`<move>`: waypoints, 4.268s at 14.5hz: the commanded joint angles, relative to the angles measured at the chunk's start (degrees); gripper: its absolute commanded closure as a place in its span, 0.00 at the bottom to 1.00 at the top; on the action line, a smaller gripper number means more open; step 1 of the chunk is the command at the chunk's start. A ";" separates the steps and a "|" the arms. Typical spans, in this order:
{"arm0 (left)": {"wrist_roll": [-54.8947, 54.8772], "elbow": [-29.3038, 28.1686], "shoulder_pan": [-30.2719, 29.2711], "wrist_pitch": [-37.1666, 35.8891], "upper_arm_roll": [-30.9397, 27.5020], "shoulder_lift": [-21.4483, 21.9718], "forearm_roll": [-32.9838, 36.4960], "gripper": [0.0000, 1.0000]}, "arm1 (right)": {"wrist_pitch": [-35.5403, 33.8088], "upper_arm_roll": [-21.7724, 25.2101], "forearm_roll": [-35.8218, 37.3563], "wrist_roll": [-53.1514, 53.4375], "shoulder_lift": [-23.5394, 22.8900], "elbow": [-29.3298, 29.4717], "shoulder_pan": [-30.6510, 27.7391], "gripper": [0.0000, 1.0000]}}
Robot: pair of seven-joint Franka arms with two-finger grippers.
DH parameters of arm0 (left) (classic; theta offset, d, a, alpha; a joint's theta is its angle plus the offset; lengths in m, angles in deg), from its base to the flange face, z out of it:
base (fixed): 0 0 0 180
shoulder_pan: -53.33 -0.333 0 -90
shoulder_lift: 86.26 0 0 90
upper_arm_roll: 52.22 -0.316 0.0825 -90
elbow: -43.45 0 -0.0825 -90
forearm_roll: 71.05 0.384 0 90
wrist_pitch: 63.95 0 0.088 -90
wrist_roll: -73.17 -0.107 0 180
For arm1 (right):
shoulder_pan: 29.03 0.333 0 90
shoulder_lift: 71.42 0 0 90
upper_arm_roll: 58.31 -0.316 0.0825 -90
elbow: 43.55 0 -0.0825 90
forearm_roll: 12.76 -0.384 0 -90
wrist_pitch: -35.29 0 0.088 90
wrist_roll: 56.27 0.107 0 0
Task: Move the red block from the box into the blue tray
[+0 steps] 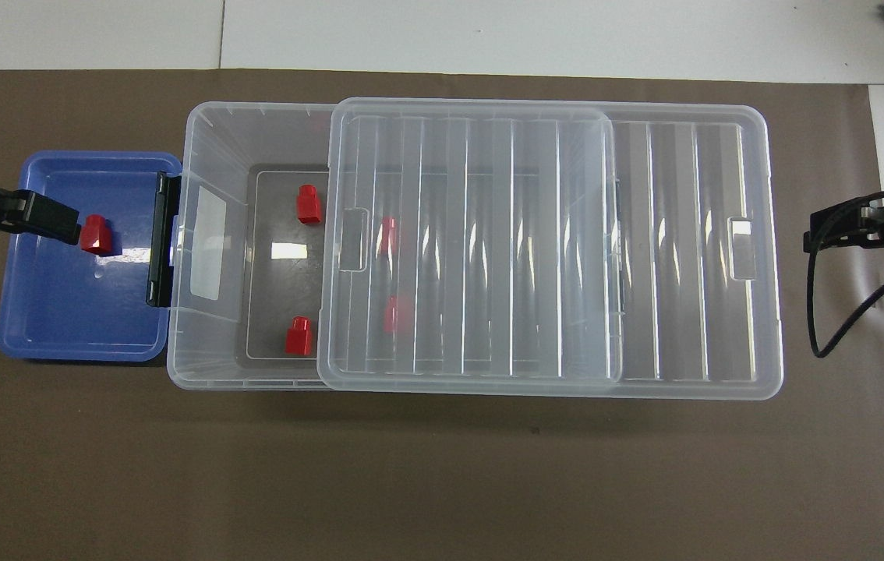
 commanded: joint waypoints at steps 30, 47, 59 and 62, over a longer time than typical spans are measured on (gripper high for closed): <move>2.05 -4.26 6.32 1.11 -6.22 5.11 -0.95 0.00 | 31.18 -1.39 -8.18 -17.02 -8.83 -14.25 1.70 1.00; 2.05 -6.46 8.08 2.52 -7.97 6.25 -0.95 0.00 | 31.62 -1.39 -15.65 -12.18 -8.83 -15.22 7.16 1.00; 2.05 -6.73 7.90 2.34 -7.89 6.25 -0.95 0.00 | 31.35 -1.47 -18.03 -12.62 -8.83 -15.39 7.24 1.00; 2.05 -6.73 7.64 2.25 -7.89 6.25 -0.86 0.00 | 31.00 -1.39 -18.03 -12.70 -8.83 -15.31 7.77 1.00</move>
